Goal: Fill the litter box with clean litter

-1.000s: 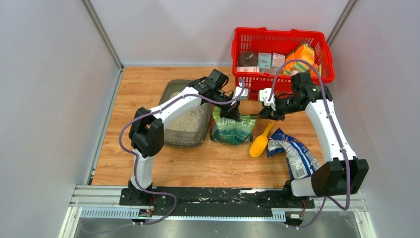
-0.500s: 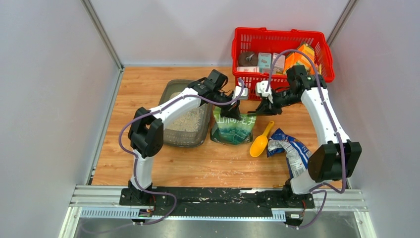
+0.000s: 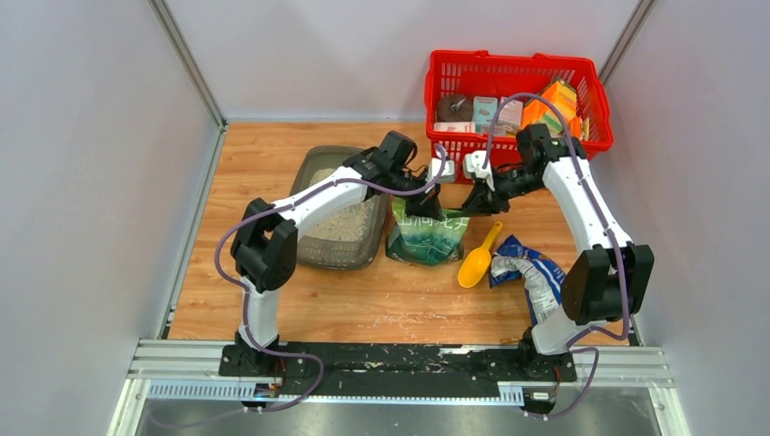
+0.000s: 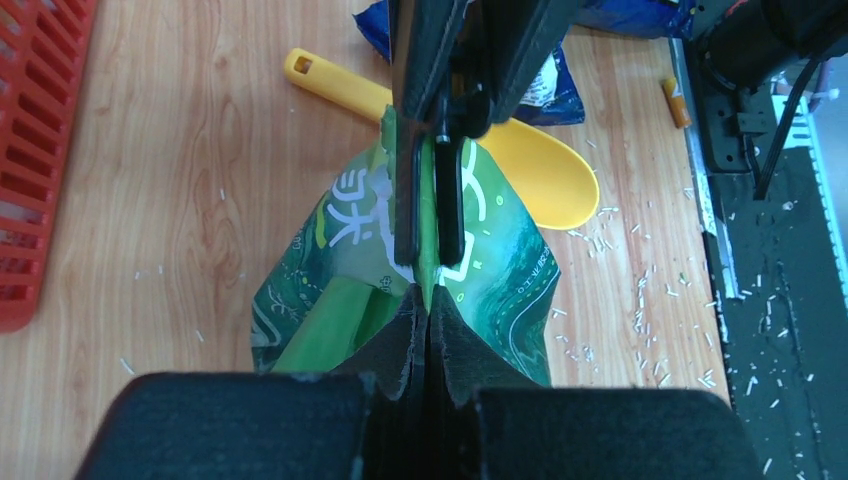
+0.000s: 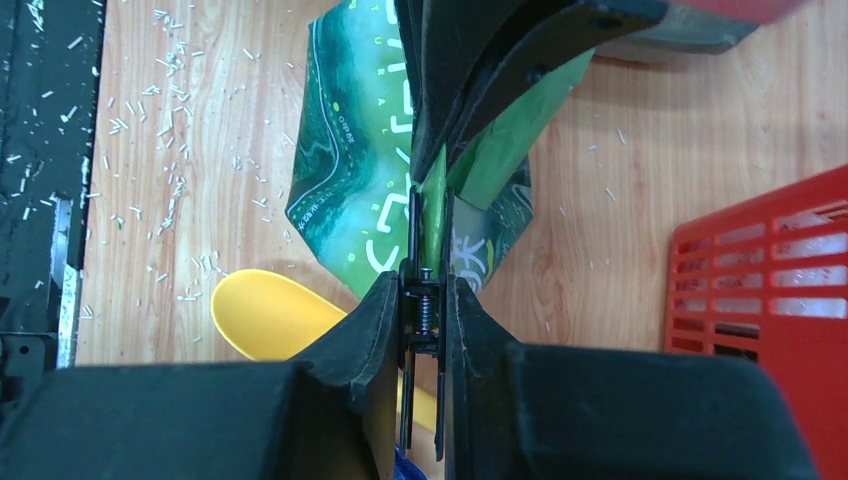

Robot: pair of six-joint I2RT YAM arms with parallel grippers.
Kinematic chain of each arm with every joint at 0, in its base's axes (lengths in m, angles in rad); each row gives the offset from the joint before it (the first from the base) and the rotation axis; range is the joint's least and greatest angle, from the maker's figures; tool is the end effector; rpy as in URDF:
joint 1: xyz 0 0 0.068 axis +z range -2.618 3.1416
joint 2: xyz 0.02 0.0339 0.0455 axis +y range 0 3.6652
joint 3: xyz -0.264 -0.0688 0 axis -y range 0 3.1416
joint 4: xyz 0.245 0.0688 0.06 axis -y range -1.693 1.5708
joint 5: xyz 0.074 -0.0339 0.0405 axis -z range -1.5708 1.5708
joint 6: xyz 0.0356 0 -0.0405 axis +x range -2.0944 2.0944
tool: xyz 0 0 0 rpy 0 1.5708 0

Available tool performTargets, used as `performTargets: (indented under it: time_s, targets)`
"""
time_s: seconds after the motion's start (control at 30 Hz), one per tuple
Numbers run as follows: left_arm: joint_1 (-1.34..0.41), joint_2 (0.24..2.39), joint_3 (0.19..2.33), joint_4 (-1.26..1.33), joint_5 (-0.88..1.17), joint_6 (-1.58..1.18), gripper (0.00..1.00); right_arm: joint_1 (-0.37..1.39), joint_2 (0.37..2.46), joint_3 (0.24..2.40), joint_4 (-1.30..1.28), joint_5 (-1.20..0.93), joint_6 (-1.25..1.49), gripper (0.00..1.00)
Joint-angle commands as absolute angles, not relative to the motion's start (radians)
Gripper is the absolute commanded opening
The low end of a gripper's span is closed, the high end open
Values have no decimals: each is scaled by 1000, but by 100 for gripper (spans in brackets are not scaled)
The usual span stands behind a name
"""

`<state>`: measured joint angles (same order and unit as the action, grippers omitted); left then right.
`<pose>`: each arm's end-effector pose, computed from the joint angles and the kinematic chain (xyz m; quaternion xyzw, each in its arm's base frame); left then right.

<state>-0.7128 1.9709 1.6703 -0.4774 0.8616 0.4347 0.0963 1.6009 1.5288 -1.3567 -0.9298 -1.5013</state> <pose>0.3181 -0.3107 0.2732 0.5904 0.6164 -0.4301 0.2940 0.2860 0.0563 0.3252 -0.6610 0.5992 0.3003 0.3373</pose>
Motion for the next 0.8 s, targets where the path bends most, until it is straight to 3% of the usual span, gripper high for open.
performTargets:
  time_s: [0.0, 0.43, 0.6, 0.77]
  targets:
    - [-724, 1904, 1654, -305, 896, 347, 0, 132, 1603, 1462, -1384, -962, -1439, 0]
    - [-673, 1815, 1575, -183, 952, 190, 0, 141, 1539, 1321, -1039, -1089, -1086, 0]
    - [-664, 1784, 1586, -346, 1034, 348, 23, 140, 1542, 1312, -1020, -1124, -1057, 0]
    - [-666, 1744, 1627, -602, 1032, 582, 29, 138, 1585, 1354, -1133, -1138, -1137, 0]
